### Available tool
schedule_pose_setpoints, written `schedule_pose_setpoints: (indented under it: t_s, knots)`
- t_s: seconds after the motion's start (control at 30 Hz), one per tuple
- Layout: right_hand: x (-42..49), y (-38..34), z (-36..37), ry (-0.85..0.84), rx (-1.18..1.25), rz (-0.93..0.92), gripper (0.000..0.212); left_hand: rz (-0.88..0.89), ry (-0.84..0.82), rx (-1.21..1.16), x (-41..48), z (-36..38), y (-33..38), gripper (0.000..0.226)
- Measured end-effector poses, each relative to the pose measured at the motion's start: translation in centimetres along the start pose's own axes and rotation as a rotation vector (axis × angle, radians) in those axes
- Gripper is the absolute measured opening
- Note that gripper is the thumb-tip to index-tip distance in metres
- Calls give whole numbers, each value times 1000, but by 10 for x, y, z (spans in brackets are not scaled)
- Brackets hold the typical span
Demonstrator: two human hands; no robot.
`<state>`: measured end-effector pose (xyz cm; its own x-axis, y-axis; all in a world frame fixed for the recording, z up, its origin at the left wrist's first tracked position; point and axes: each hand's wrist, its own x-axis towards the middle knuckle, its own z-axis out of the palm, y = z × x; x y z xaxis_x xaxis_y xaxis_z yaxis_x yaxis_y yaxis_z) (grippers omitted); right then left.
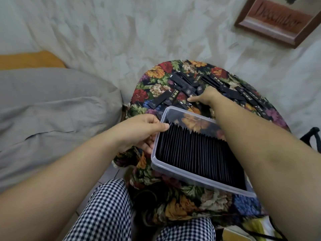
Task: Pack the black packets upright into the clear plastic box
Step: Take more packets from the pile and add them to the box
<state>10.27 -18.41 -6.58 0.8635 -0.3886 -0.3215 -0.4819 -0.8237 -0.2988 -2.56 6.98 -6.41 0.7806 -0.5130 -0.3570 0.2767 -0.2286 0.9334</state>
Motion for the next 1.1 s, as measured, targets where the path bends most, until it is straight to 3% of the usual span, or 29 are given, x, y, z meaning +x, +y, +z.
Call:
schedule_pose_setpoints:
  t_s: [0.37, 0.5, 0.57, 0.63, 0.7, 1.0, 1.1]
  knots:
    - [-8, 6, -4, -18, 321, -22, 95, 15, 11, -11, -3, 1, 0, 30]
    - [-15, 14, -13, -74, 459, 5, 111, 14, 25, -15, -3, 2, 0, 29]
    - [-19, 20, -17, -10, 455, -16, 86, 20, 37, -16, -4, 3, 0, 29]
    - [-22, 27, -23, 61, 482, -70, 42, 32, 56, -13, -5, 5, 0, 29]
    - [-31, 31, -28, 99, 517, -129, 24, 36, 68, -17, -6, 7, 0, 28]
    - [-101, 28, -63, 289, 647, -392, 17, -41, 82, -102, -7, 17, -7, 24]
    - [-141, 24, -65, 250, 701, -458, 13, -24, 115, -130, -9, 24, -11, 24]
